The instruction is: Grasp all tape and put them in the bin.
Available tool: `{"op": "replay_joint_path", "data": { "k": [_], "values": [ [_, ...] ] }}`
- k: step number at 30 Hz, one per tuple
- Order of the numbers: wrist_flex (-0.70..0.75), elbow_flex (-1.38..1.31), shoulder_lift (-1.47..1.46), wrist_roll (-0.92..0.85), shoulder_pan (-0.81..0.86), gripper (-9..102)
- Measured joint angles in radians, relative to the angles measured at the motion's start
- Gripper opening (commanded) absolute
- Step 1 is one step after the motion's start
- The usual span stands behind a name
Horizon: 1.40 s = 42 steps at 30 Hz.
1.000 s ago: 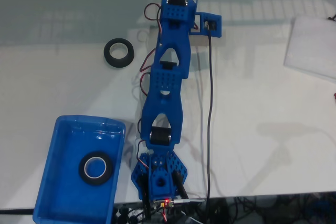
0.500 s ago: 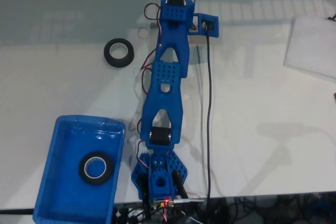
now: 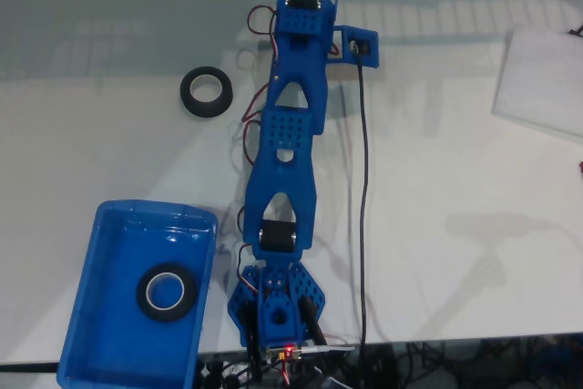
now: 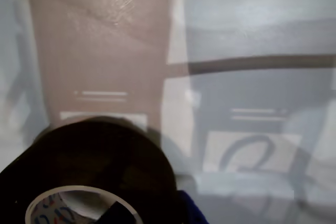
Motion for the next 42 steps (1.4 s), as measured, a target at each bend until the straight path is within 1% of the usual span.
{"op": "replay_joint_path", "data": {
  "k": [4,9,12,17,21,24,29,38,39,40,42],
  "values": [
    [0.014,0.164,0.241,-0.02,-0.071,0],
    [0.084,0.41,0.673,-0.135,-0.275,0],
    [0.166,0.549,0.936,-0.253,-0.465,0],
    [0.304,0.769,1.312,-0.453,-0.842,0],
    [0.334,0.917,1.476,-0.575,-1.111,0],
    [0.336,1.045,1.542,-0.689,-1.233,0],
    [0.337,1.21,1.569,-0.83,-1.313,0],
    [0.296,1.238,1.526,-0.85,-1.35,1],
    [0.293,1.238,1.525,-0.854,-1.35,4],
    [0.291,1.238,1.523,-0.857,-1.35,9],
    [0.29,1.238,1.523,-0.857,-1.351,24]
  ]
}}
